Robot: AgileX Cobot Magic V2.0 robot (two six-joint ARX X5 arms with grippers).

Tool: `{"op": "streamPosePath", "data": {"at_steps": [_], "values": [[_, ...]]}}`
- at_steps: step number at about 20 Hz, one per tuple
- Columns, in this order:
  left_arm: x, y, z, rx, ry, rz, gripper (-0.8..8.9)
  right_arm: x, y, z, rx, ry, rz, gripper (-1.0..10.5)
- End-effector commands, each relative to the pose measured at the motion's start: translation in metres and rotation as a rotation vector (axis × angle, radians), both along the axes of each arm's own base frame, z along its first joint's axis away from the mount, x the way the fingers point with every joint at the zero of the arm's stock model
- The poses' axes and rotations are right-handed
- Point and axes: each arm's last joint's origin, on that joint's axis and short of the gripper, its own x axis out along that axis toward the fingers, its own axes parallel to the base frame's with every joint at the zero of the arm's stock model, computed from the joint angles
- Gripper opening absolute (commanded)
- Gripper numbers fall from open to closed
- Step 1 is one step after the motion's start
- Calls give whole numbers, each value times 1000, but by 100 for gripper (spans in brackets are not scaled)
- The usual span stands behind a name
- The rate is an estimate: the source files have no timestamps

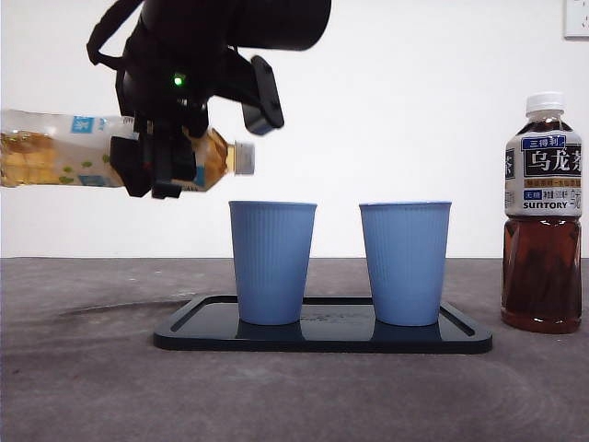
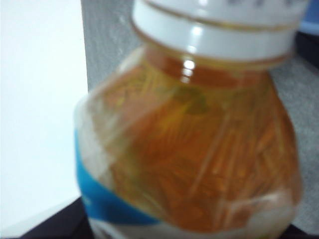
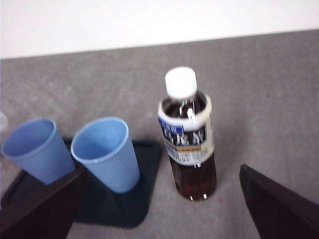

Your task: Pour the drink into the cup

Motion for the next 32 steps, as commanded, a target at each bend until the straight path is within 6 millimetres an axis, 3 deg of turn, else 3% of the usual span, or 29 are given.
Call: {"op": "streamPosePath", "data": {"at_steps": [1, 9, 17, 21, 28, 32], "values": [[-5, 1, 28, -164, -115, 56, 177, -1, 0, 2, 6, 16, 1, 486], [-12, 28, 67, -652, -111, 157, 176, -2, 0, 0, 1, 31, 1, 486], [-14, 77, 111, -1062, -258, 153, 176, -2, 0, 0, 3, 31, 7, 486], [-17, 99, 91, -1266, -350, 95, 176, -2, 2, 0, 19, 37, 58, 486], [-12, 114, 11, -1435, -452, 56, 176, -4, 5, 0, -2, 26, 220, 486], [-10, 118, -3, -1495, -469, 35, 176, -4, 6, 0, 8, 28, 255, 486]]}}
